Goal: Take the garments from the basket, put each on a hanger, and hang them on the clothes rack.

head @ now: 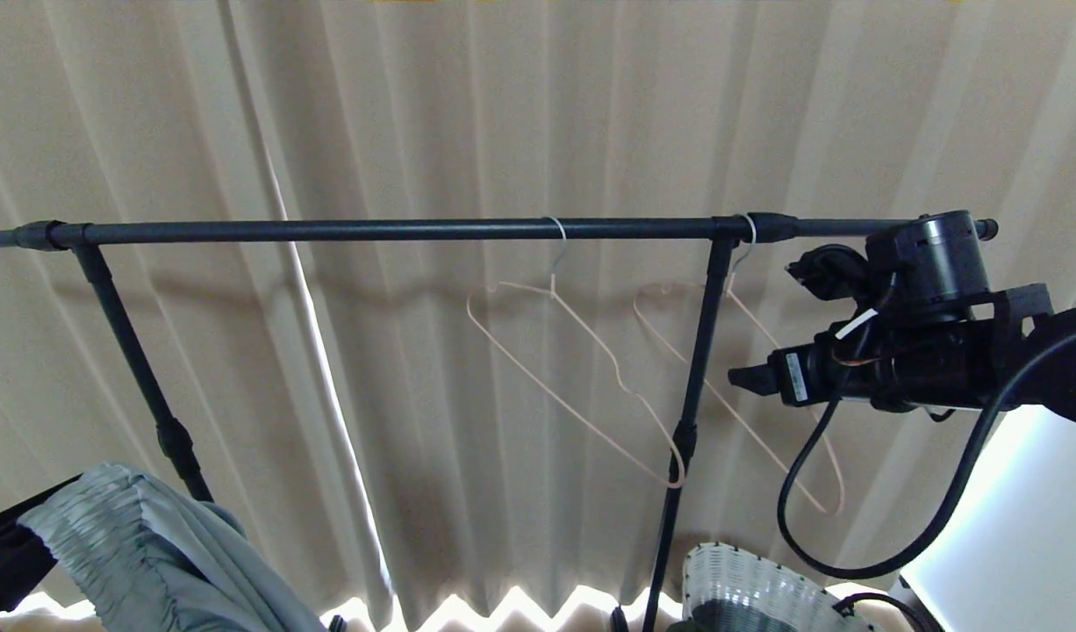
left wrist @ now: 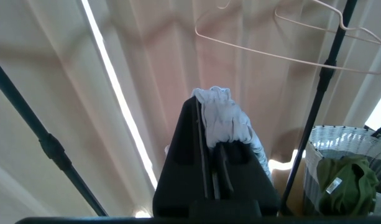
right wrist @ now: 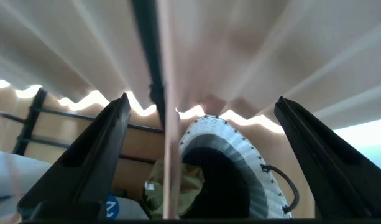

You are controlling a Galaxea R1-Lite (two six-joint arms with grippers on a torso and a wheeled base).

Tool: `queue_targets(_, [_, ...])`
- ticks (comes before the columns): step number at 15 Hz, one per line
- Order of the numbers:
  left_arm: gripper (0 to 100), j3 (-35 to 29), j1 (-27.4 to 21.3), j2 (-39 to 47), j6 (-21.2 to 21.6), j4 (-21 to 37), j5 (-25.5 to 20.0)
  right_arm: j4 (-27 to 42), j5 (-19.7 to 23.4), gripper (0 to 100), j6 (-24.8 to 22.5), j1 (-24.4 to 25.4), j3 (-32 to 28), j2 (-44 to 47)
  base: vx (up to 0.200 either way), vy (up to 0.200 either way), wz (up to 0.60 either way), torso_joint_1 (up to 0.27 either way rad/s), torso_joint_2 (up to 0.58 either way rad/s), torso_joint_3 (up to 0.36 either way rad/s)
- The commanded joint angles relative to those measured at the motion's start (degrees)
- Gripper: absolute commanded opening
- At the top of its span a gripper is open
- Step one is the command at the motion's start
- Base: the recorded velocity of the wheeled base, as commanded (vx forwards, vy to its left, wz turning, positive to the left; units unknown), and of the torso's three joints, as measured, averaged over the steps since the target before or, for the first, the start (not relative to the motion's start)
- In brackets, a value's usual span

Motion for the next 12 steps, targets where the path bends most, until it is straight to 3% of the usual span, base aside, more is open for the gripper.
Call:
queue_targets(1, [0, 0.1, -0.1, 0.0, 0.0, 0.0, 0.0, -0.1, -0.6, 100, 0.0, 0.1, -1.0, 2.5, 0.000, 0.000, 0.00, 0.000, 0.00, 0.000])
queue_targets(11, [0, 0.1, -0.3, -0.1, 0.0, 0.0, 0.0, -1.6, -0.7, 100, 0.1, 0.3, -0.5, 2.2, 0.000, 0.000, 0.00, 0.000, 0.00, 0.000])
queue_targets(12, [0, 0.1, -0.3, -0.1, 0.0, 0.0, 0.0, -1.5, -0.7, 0, 0.1, 0.5, -0.6, 2.1, 0.000, 0.000, 0.00, 0.000, 0.00, 0.000])
